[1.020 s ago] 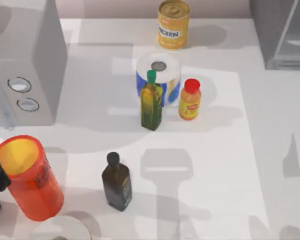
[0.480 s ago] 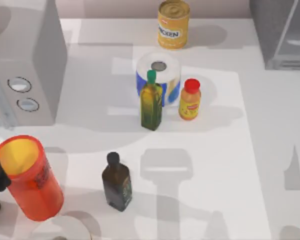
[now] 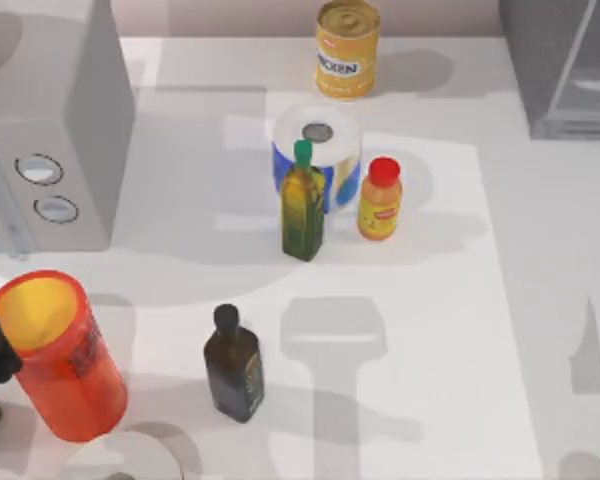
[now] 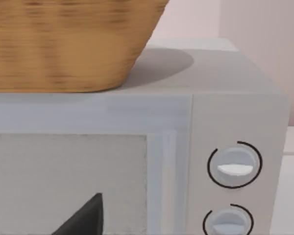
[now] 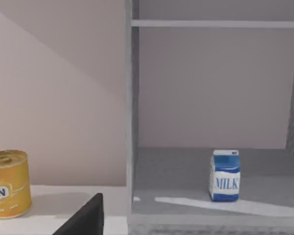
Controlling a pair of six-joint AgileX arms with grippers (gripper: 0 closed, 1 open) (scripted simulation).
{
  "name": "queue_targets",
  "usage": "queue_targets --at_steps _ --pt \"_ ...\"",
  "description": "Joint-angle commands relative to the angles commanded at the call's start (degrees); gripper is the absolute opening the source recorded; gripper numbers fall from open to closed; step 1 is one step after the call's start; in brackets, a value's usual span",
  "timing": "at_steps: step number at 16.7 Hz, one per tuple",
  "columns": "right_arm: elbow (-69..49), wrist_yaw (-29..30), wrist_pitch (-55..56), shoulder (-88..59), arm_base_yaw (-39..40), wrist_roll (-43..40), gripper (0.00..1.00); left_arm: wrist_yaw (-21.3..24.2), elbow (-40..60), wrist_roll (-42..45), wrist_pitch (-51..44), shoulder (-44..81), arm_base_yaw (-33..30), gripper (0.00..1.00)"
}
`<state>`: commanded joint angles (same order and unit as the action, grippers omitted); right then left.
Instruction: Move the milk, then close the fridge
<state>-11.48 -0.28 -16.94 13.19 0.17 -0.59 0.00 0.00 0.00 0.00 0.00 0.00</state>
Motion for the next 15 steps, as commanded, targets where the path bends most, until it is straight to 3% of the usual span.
queue_targets --at_steps 9,15 --pt "-19.6 0.2 -50.8 24.2 0.2 -0.1 1.0 0.0 0.0 0.0 0.0 0.0 0.0 1.0" --pt "-26.3 0.7 -66.7 32.6 -0.2 -0.1 1.0 0.0 0.0 0.0 0.0 0.0 0.0 1.0"
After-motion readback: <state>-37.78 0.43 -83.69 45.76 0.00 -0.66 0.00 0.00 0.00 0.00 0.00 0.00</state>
